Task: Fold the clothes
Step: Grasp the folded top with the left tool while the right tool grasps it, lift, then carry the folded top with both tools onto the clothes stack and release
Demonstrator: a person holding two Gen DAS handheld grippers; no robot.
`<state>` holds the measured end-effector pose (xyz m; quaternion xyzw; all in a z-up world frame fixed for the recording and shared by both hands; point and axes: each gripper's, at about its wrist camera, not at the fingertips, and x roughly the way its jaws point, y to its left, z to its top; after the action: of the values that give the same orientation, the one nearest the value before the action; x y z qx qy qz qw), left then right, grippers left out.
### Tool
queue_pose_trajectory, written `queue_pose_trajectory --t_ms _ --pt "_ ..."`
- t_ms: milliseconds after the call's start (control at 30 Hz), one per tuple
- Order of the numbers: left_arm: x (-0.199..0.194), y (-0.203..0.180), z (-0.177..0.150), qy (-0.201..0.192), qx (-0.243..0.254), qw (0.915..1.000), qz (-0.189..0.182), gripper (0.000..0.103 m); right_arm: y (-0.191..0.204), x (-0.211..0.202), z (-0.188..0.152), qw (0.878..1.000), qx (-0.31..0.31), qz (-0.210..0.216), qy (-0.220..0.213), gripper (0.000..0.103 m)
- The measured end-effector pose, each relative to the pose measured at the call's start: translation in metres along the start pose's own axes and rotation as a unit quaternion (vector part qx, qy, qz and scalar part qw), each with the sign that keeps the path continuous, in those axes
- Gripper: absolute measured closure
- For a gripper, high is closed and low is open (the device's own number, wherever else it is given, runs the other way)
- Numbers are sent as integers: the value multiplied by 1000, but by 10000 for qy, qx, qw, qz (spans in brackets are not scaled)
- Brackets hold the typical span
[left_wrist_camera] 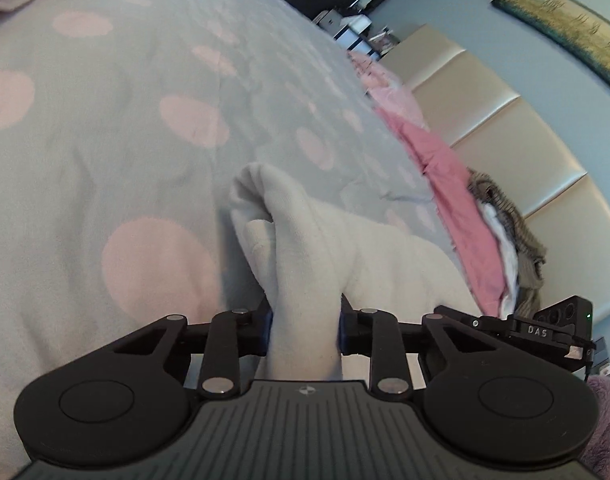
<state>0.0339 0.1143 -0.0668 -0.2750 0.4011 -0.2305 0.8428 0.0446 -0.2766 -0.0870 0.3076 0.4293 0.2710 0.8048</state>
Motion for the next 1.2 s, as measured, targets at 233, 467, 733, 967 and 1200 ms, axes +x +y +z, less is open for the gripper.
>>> queue_pose_trajectory --t_ms 233,467,733,967,1200 --pt "-67 -9 56 -417 -20 9990 -179 78 62 -9 30 9982 -151 556 -173 69" --pt "-172 1 138 -918 252 9950 308 78 177 50 85 9930 -212 1138 232 69" --pt "-285 59 215 -1594 -21 9820 1018 78 326 166 124 9807 -456 1800 604 69" --pt "-319 131 250 -1708 -357 9764 1270 78 399 262 134 9755 -579 1893 964 69" --pt "-302 207 268 -1499 -579 9803 1149 78 403 315 130 9789 -556 1592 1154 69"
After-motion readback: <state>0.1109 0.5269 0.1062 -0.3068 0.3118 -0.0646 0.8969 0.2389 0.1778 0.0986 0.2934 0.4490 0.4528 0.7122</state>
